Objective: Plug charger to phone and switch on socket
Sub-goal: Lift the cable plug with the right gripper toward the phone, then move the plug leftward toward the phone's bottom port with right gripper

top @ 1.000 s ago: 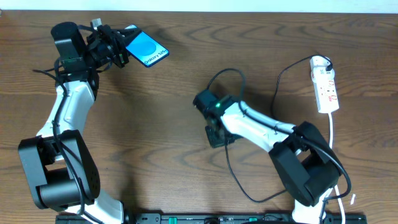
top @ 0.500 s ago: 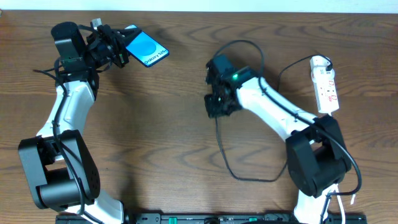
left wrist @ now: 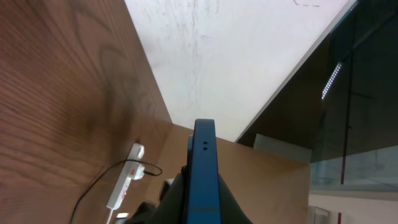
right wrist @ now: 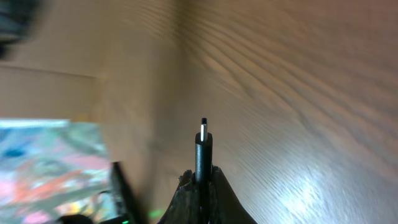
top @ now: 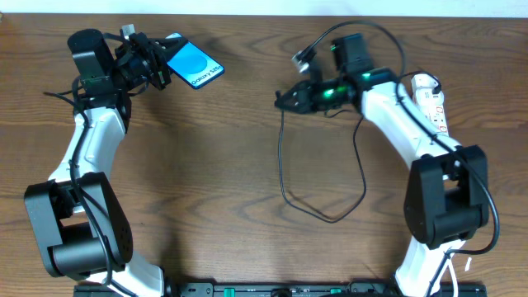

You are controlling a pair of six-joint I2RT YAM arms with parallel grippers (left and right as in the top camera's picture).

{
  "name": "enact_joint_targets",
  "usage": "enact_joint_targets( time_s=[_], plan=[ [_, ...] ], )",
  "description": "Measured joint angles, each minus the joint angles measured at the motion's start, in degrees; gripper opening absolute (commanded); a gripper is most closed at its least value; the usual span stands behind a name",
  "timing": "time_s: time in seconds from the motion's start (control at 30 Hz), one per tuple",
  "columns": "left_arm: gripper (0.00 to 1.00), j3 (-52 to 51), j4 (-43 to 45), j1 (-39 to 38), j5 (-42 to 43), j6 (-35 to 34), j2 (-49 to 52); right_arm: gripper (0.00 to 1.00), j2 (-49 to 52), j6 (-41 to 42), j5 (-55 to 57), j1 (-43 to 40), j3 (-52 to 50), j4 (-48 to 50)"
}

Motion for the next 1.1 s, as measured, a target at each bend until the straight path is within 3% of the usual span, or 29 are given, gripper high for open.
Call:
enact_joint_targets(
  time_s=[0.17, 0.4, 0.7, 1.1],
  plan=[
    [0.07, 0.00, 0.00, 0.00, 0.04, 0.02, 0.00, 0.03, 0.00, -1.99, -12.94, -3.34, 0.07, 6.95],
    [0.07, 0.00, 0.00, 0.00, 0.04, 0.07, 0.00, 0.01, 0.00, -3.48, -20.98, -3.17, 0.07, 9.86],
    [0.07, 0.00, 0.26, 0.00, 0.96, 5.29, 0.00, 0.01, 0.00, -3.85, -23.17, -0.11, 0.07, 9.90],
    [0.08, 0.00, 7.82, -0.02, 6.32, 7.80, 0.00, 0.01, 0.74, -3.65, -23.74, 1.90, 0.13, 14.14]
  ],
)
